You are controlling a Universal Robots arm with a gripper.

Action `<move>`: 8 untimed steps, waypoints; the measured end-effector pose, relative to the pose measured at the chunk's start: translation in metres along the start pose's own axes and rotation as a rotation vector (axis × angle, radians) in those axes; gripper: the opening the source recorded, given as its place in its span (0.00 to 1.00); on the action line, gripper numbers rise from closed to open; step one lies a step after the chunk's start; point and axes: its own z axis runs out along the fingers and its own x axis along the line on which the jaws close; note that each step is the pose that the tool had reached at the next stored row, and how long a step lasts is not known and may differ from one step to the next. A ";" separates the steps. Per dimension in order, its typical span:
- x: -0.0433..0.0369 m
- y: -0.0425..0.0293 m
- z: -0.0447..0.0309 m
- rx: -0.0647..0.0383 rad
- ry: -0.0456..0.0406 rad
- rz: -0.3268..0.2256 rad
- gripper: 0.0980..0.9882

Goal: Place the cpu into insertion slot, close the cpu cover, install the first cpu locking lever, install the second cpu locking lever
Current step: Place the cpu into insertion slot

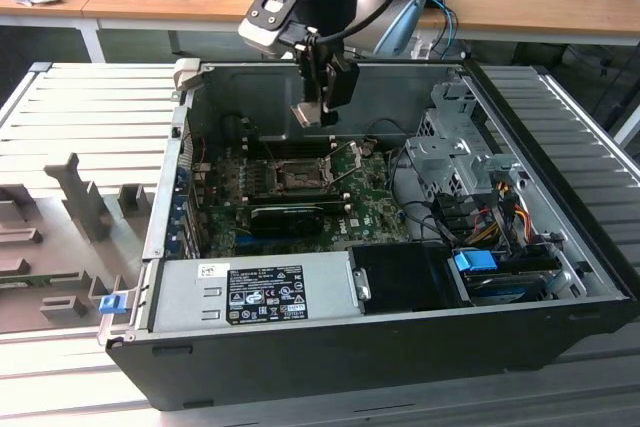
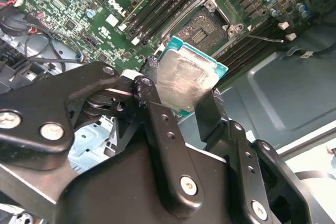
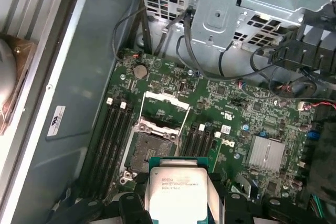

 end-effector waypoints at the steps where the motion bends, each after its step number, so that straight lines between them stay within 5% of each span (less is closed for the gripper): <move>1: 0.0000 0.0000 0.0002 0.000 -0.0012 0.010 0.48; 8: 0.0000 -0.0001 0.0010 0.000 -0.0059 0.053 0.48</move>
